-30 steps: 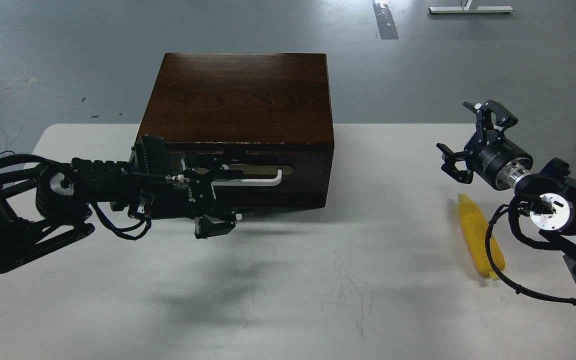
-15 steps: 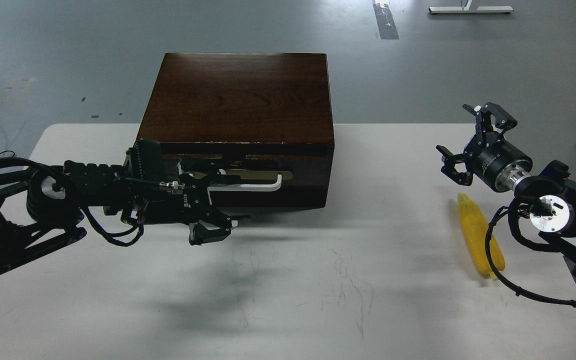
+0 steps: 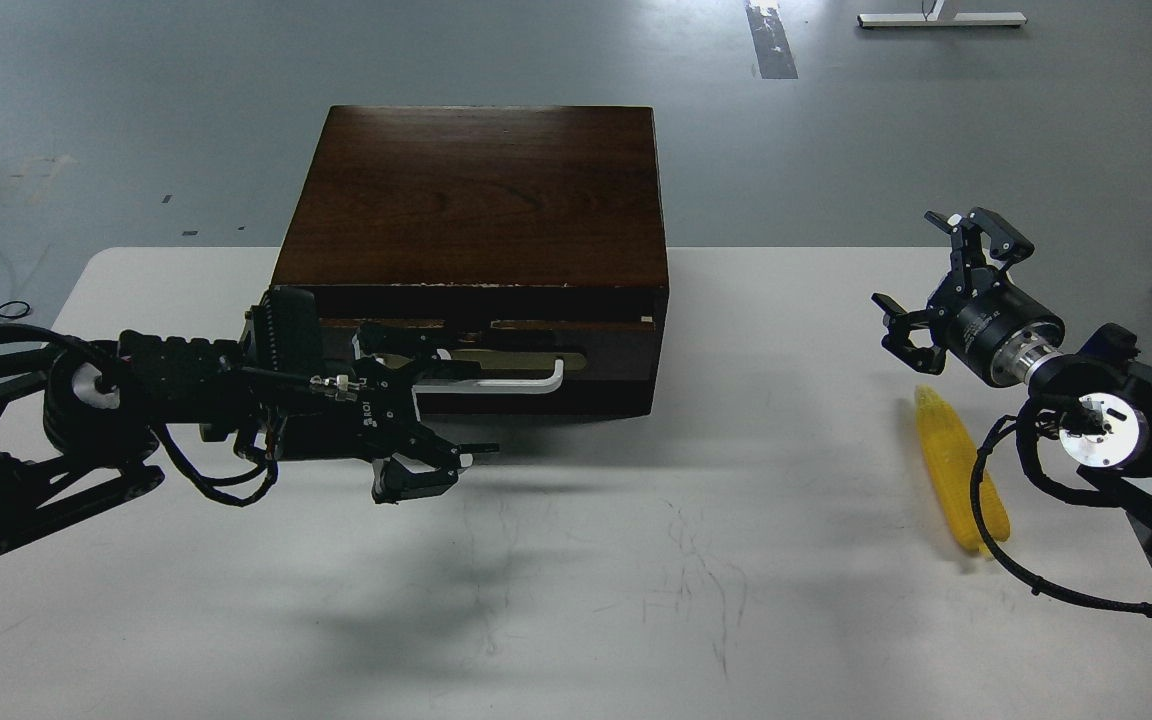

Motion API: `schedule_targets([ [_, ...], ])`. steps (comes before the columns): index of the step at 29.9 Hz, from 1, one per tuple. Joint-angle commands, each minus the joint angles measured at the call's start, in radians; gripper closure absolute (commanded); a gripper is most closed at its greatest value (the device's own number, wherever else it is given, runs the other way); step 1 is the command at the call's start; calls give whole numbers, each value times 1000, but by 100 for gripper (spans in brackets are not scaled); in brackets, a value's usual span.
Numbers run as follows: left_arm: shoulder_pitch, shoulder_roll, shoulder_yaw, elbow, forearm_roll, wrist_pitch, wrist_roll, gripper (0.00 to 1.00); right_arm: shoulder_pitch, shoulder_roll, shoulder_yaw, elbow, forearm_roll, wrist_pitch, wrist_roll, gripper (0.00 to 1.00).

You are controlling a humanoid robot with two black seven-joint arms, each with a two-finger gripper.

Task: Put corn in drawer with both arms
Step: 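Pull the drawer open toward the robot with the left gripper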

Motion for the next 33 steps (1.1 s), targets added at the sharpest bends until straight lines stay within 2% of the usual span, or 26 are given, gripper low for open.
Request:
schedule_targets([
  [1,13,25,0,-16,0,0,0,21,-2,0,0,1,0,1,0,0],
  [8,37,53,0,-45,0,0,0,20,-5,-1,0,2,-1,1,0,0],
  [33,20,34,-5,-33,0,-2,0,20,-16,-11,0,4,0,1,1,0],
])
